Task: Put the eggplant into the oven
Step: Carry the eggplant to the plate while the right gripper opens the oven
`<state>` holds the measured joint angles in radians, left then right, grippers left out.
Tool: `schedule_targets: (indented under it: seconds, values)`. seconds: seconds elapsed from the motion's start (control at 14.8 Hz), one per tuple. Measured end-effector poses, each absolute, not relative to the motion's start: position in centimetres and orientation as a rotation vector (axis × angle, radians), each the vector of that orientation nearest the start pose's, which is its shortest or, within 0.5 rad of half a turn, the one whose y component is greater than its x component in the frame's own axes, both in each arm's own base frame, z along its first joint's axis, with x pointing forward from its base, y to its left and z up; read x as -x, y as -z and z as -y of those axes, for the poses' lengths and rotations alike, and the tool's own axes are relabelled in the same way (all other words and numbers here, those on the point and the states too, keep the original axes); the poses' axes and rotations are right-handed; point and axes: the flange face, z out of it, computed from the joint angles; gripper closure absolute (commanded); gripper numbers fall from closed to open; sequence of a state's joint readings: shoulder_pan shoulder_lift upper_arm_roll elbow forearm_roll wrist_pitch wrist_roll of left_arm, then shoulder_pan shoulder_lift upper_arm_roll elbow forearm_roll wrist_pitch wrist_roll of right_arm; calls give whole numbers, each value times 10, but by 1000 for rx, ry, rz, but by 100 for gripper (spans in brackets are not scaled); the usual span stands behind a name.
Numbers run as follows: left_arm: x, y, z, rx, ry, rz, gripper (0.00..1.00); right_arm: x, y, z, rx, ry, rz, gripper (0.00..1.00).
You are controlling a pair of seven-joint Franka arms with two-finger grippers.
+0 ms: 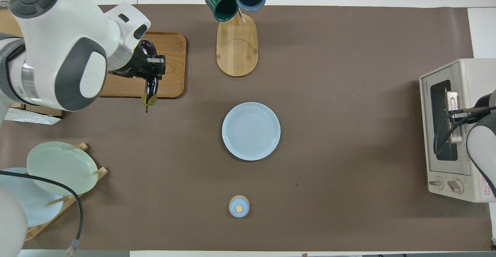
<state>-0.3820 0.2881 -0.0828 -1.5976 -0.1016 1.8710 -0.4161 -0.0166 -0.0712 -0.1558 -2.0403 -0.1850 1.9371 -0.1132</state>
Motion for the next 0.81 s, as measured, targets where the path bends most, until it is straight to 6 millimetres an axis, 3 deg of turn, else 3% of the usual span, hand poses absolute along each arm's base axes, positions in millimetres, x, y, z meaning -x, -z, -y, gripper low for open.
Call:
schedule_targets:
  seconds: [0.2, 0.41, 0.68, 0.81]
  values:
    - [-534, -433, 350, 3280, -26, -51, 100, -520, -470, 98, 3294, -81, 40, 100]
    - [-492, -393, 395, 3290, 2, -86, 100, -521, -462, 68, 3288, -79, 127, 100]
    - [-472, -343, 433, 3293, 0, -102, 100, -521, -444, 43, 3238, -36, 153, 100]
    - [-470, -328, 438, 3290, -8, -108, 100, -523, -428, 26, 3217, -11, 185, 100]
